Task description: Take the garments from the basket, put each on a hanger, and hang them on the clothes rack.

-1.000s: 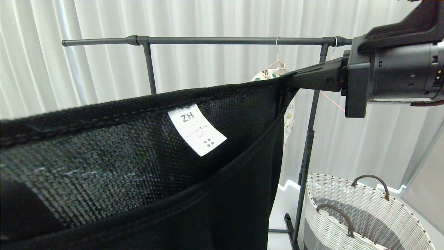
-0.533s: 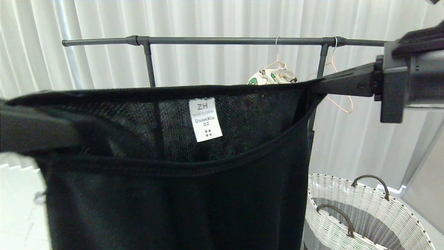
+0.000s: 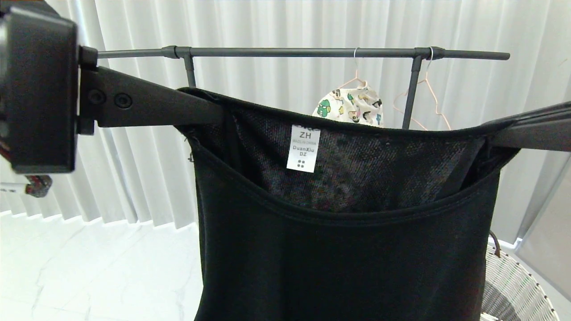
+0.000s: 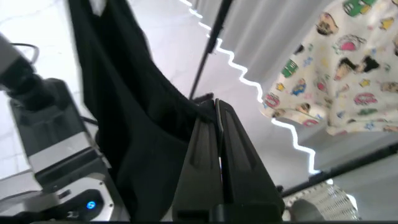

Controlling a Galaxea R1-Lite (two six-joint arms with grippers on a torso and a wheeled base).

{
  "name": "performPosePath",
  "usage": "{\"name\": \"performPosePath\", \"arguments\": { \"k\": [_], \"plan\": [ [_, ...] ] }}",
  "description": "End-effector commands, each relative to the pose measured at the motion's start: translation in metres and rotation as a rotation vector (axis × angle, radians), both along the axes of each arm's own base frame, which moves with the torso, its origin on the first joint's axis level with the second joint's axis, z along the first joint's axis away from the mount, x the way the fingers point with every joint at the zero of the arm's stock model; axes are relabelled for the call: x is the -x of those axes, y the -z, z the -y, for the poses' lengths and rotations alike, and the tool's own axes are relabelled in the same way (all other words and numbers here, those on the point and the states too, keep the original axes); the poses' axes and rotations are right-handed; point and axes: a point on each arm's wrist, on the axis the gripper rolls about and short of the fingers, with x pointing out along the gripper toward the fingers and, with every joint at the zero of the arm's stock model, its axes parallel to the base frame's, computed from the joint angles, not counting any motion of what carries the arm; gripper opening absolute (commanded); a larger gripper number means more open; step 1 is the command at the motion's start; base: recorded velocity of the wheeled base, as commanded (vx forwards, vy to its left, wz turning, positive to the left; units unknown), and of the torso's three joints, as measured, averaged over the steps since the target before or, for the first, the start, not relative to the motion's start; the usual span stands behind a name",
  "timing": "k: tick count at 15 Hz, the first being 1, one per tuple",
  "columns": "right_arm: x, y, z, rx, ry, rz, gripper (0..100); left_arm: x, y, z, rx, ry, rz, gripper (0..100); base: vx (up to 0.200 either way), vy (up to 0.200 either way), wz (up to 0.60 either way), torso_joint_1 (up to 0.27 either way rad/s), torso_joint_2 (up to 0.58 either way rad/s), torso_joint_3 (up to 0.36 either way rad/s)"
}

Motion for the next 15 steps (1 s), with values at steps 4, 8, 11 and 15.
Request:
{"name": "performPosePath", "arguments": {
  "k": [4,8,11,15],
  "plan": [
    [-0.002,-0.002,-0.005,-0.01,0.049,0.039,0,0.006,0.004,-0.006,-0.006,0.002,-0.002,0,0.0,0.0,0.0,0.0,0.0,0.0],
    [-0.002,0.0,-0.007,-0.005,0.043,0.033,100,0.008,0.002,-0.009,0.003,0.002,0.005,0,0.0,0.0,0.0,0.0,0.0,0.0],
    [0.002,0.003,-0.002,-0.001,0.042,0.035,100,0.007,0.002,-0.008,0.0,0.0,0.002,0,0.0,0.0,0.0,0.0,0.0,0.0],
    [0.017,0.011,0.018,-0.002,0.04,0.035,100,-0.001,0.006,-0.006,-0.04,-0.116,0.022,0,0.0,0.0,0.0,0.0,0.0,0.0]
  ]
}}
